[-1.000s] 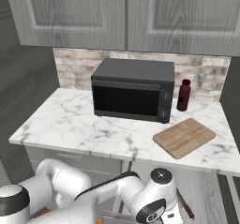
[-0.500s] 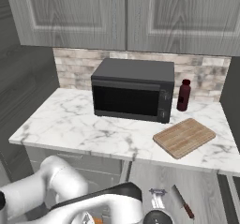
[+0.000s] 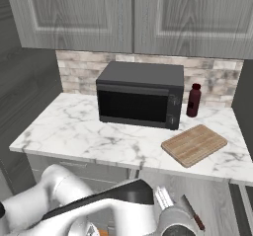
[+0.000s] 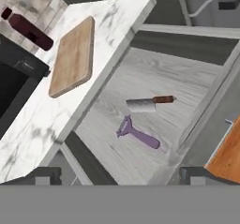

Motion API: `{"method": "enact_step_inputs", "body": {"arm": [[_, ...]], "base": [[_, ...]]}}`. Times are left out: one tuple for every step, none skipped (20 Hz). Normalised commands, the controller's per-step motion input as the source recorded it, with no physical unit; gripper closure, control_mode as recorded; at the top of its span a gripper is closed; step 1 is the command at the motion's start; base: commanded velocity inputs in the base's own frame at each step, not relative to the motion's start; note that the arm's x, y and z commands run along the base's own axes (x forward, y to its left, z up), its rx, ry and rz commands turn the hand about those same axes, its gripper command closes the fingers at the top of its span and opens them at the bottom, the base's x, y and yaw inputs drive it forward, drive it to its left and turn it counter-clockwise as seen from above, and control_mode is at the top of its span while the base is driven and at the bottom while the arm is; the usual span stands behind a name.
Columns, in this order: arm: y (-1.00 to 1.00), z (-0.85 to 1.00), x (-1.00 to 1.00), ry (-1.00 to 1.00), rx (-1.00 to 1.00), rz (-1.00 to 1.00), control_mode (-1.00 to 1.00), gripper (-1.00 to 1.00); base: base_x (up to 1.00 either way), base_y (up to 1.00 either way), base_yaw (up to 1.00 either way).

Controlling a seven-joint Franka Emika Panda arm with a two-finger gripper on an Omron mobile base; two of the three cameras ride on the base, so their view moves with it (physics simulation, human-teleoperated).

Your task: Open the drawer on the right and place the cutting tools on the cutting board.

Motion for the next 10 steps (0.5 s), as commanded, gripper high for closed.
{"method": "enact_step_inputs", "body": {"arm": [[0.0, 0.51, 0.49, 0.09, 0.03, 0.34, -1.0, -1.0], [0.0, 0.42, 0.54, 0.13, 0.03, 0.34, -1.0, -1.0], [0.0, 0.19, 0.51, 0.23, 0.0, 0.3, -1.0, -1.0], [0.0, 0.0, 0.27, 0.21, 0.0, 0.17, -1.0, -1.0], [0.22, 0.0, 0.0, 0.01, -0.1, 0.03, -1.0, -1.0], [0.11, 0.0, 0.0, 0.06, -0.07, 0.0, -1.0, -1.0], [0.06, 0.0, 0.0, 0.02, -0.04, 0.0, -1.0, -1.0], [0.0, 0.0, 0.41, 0.12, 0.0, 0.0, -1.0, -1.0], [0.0, 0.0, 0.69, 0.32, 0.0, 0.04, -1.0, -1.0], [0.0, 0.0, 0.77, 0.41, -0.05, 0.08, -1.0, -1.0]], "base": [[0.0, 0.0, 0.0], [0.0, 0.0, 0.0], [0.0, 0.0, 0.0], [0.0, 0.0, 0.0], [0.0, 0.0, 0.0], [0.0, 0.0, 0.0], [0.0, 0.0, 0.0], [0.0, 0.0, 0.0], [0.0, 0.0, 0.0], [0.0, 0.0, 0.0]]}}
